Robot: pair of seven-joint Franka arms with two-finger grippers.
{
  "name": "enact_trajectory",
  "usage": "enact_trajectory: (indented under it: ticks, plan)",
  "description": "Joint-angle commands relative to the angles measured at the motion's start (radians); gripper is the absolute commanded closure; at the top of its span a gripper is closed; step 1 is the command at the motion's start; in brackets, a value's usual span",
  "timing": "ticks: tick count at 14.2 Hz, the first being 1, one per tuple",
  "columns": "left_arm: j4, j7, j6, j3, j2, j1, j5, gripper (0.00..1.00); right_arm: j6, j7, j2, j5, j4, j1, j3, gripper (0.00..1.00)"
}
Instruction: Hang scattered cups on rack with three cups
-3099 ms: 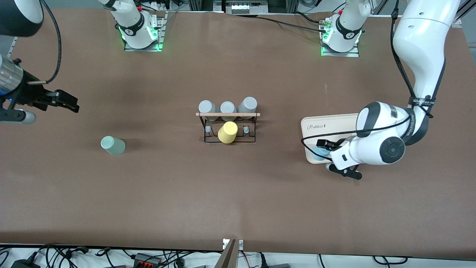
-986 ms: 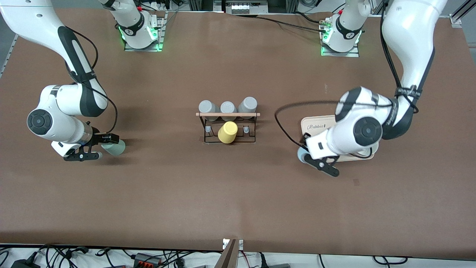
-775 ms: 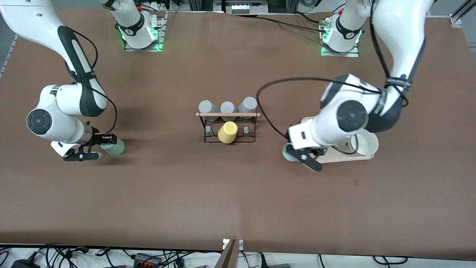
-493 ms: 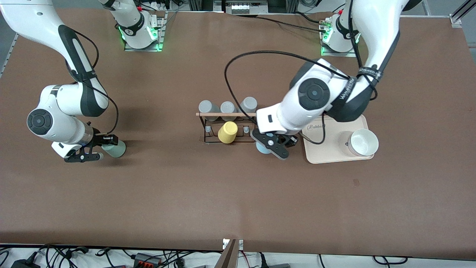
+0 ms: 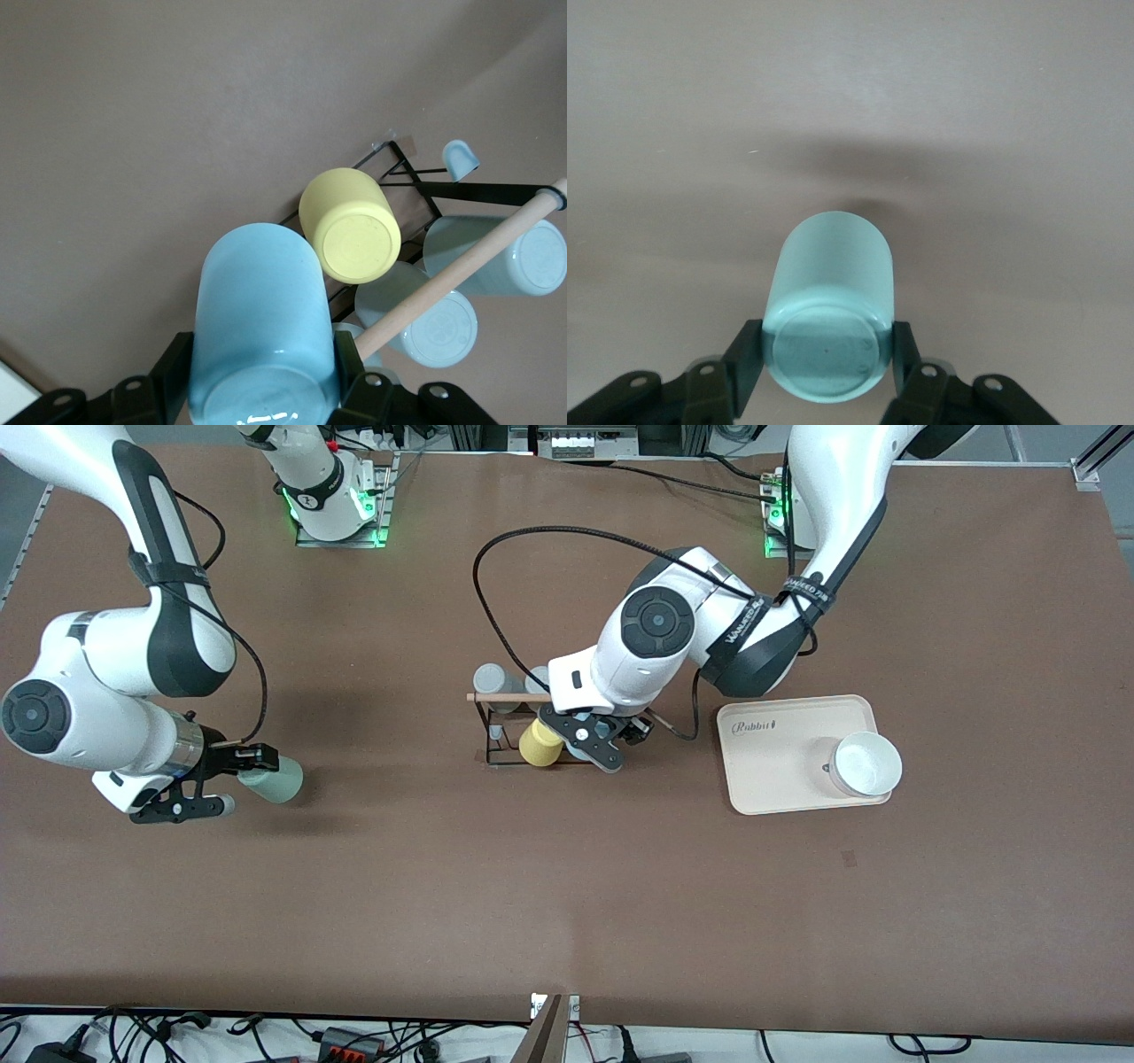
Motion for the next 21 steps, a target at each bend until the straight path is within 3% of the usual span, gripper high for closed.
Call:
enact_trajectory:
  ticks: [1, 6, 7, 8, 12, 17, 21]
  plan:
    - [0.031, -0.011, -0.021, 0.012, 0.024, -0.017, 0.026, 0.97, -0.113, 0.068, -0.001, 0.016, 0.083, 0.012, 0.017, 0.72]
    - [0.025, -0.028, -0.018, 0.015, 0.061, -0.021, 0.027, 0.88, -0.202, 0.252, -0.008, 0.014, 0.172, 0.018, 0.121, 0.70]
    - [0.025, -0.027, -0.020, 0.019, 0.064, -0.021, 0.029, 0.65, -0.205, 0.293, -0.008, 0.011, 0.172, 0.018, 0.146, 0.70]
    - [0.025, -0.030, -0.017, 0.030, 0.067, -0.024, 0.052, 0.01, -0.205, 0.337, -0.008, 0.008, 0.172, 0.020, 0.166, 0.70]
    - [0.040, -0.099, -0.021, 0.032, 0.038, 0.007, 0.076, 0.00, -0.205, 0.517, -0.008, 0.002, 0.174, 0.128, 0.185, 0.70]
    - [0.033, -0.087, -0.179, 0.033, -0.086, 0.228, 0.087, 0.00, -0.179, 0.775, 0.048, 0.001, 0.246, 0.279, 0.183, 0.70]
    - [0.033, -0.086, -0.213, 0.030, -0.177, 0.391, 0.122, 0.00, -0.104, 0.902, 0.086, -0.036, 0.257, 0.355, 0.183, 0.70]
